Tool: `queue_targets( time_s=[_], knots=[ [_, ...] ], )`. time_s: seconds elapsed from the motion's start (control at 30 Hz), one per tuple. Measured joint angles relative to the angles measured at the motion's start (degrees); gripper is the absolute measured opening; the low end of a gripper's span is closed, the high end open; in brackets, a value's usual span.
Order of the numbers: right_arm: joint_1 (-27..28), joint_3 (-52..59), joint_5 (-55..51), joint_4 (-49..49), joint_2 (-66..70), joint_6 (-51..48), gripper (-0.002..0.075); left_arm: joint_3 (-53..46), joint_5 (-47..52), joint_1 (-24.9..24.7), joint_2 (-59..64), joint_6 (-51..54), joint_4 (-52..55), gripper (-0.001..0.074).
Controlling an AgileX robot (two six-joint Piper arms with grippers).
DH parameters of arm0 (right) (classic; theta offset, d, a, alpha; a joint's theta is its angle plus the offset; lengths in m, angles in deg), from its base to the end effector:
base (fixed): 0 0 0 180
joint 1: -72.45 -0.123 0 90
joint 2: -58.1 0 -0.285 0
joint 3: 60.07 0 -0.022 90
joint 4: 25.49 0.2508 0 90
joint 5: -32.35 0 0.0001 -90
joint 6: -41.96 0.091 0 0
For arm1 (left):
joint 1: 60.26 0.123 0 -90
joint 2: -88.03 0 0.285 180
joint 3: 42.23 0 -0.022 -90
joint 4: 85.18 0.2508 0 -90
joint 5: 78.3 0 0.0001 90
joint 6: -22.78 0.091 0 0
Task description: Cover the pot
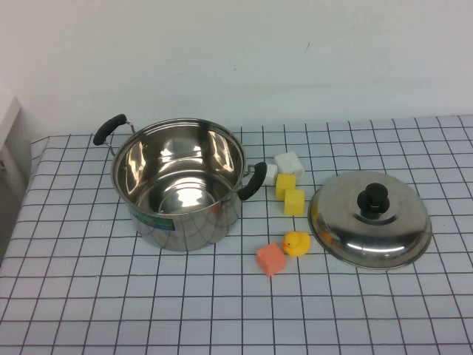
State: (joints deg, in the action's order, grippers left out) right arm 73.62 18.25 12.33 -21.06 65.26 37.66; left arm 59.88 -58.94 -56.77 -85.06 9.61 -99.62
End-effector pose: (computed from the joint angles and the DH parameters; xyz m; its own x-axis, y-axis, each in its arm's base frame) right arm 0.0532 0.0013 0.1759 -0.2662 0.0031 -0.9639 -0.0057 1.0000 0.0047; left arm 0.0533 -0.0043 0.1805 -0.2181 -0.4639 -0.8586 -0.0884 0.8856 -0.4560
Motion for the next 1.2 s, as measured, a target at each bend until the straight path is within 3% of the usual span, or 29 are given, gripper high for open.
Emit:
queue_targets(
  time_s=[0.53,0.8,0.97,1.2],
  knots=[
    [0.00,0.13,1.64,-0.36,0.00,0.00,-0.0002,0.00,0.00,0.00,0.00,0.00,0.00,-0.0003],
    [0.00,0.50,12.25,-7.39,0.00,1.38,-0.0002,0.00,0.00,0.00,0.00,0.00,0.00,-0.0003],
    [0.00,0.50,14.63,-9.87,0.00,0.24,-0.0002,0.00,0.00,0.00,0.00,0.00,0.00,-0.0003],
    [0.00,0.50,15.23,-21.61,0.00,-4.77,-0.0002,0.00,0.00,0.00,0.00,-0.25,0.00,-0.0002]
  ],
)
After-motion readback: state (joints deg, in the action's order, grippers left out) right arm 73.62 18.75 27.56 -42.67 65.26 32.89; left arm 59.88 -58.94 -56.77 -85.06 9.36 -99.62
